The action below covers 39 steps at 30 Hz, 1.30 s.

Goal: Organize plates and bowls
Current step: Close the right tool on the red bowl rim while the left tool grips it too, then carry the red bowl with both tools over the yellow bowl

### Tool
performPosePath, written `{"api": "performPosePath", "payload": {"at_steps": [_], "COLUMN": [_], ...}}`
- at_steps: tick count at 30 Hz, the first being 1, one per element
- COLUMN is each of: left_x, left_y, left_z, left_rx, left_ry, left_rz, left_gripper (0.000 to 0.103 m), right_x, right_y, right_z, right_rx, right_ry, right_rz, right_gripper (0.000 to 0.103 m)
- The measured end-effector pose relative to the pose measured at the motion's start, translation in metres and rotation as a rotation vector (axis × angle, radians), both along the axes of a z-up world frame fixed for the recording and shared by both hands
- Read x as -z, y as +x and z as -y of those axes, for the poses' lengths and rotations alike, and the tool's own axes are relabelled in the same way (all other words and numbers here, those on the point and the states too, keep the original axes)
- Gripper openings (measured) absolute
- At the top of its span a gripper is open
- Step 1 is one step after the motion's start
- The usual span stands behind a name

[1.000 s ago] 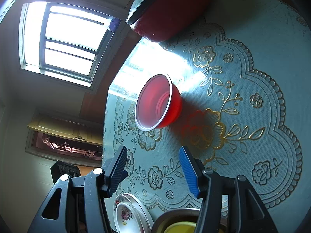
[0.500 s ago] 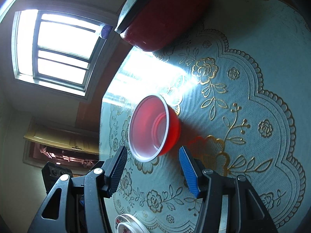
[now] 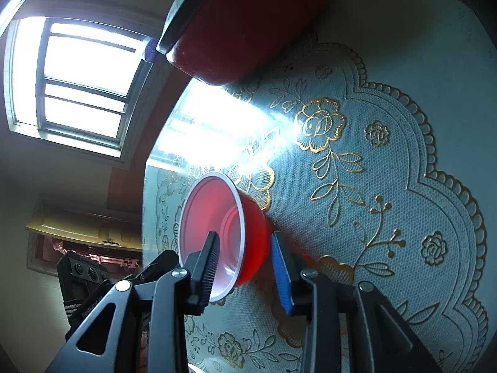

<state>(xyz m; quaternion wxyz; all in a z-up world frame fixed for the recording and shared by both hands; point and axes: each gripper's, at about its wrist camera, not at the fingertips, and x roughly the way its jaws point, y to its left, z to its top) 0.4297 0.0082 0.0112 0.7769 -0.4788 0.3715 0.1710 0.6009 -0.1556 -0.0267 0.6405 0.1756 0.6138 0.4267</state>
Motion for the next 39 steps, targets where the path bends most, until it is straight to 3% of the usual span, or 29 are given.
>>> {"api": "performPosePath", "payload": {"at_steps": [2, 5, 26, 39], "left_x": [0.001, 0.01, -0.023, -0.048], "left_y": [0.005, 0.009, -0.04, -0.076], "left_z": [-0.002, -0.003, 0.058, 0.112], "left_rx": [0.004, -0.002, 0.069, 0.169], "left_ry": [0.013, 0.007, 0.098, 0.153], "left_rz": [0.0, -0.027, -0.023, 0.024], "left_gripper": [0.032, 0.009, 0.009, 0.01], "right_x": [0.004, 0.008, -0.026, -0.056], "right_y": [0.002, 0.003, -0.038, -0.076], "right_z": [-0.003, -0.007, 0.04, 0.096], "right_rx": [-0.003, -0.012, -0.058, -0.025], "right_ry": [-0.005, -0.03, -0.006, 0.021], "right_rz": [-0.006, 0.01, 0.063, 0.106], "right_gripper": [0.024, 0.014, 0.013, 0.014]}}
